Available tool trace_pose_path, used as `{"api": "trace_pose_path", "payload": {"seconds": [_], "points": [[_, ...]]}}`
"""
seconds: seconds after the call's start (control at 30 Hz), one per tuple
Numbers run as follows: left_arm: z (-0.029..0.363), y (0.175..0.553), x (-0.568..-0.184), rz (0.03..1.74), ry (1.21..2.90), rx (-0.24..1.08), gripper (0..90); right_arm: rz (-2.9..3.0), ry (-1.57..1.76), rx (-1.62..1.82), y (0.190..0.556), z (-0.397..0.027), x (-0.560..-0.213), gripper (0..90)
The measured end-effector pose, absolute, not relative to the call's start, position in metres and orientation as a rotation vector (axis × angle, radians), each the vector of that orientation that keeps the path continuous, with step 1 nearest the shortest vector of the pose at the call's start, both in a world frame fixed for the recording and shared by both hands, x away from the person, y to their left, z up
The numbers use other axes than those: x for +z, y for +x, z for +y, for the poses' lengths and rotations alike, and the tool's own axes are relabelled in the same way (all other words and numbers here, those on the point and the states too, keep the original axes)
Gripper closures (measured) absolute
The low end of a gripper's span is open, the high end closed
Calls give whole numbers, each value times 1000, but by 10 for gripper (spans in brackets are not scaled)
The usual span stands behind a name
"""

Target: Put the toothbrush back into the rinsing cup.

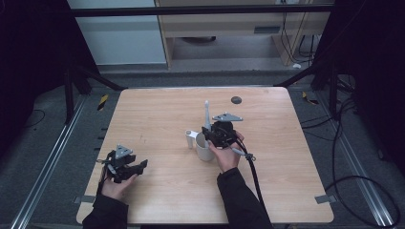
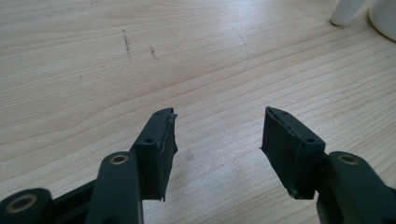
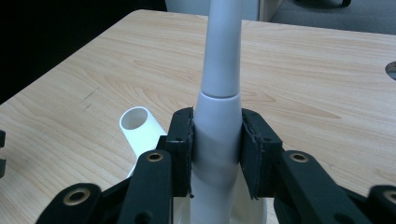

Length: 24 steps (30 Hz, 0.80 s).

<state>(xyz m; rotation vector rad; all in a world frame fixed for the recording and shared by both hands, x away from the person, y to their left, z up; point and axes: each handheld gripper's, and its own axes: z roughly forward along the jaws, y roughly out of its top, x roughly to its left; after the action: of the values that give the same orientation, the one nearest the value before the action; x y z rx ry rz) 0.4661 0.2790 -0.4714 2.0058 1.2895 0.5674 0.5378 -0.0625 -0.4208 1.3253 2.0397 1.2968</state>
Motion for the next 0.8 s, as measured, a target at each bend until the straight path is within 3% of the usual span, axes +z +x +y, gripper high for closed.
{"api": "trace_pose_path", "payload": {"seconds": [0.63, 0.8], "points": [[279, 466, -472, 1289, 2010, 564, 439, 2035, 1289, 1267, 540, -62, -423, 655], [279, 466, -472, 1289, 2010, 563, 439, 2039, 1284, 1285, 539, -62, -421, 605]]}}
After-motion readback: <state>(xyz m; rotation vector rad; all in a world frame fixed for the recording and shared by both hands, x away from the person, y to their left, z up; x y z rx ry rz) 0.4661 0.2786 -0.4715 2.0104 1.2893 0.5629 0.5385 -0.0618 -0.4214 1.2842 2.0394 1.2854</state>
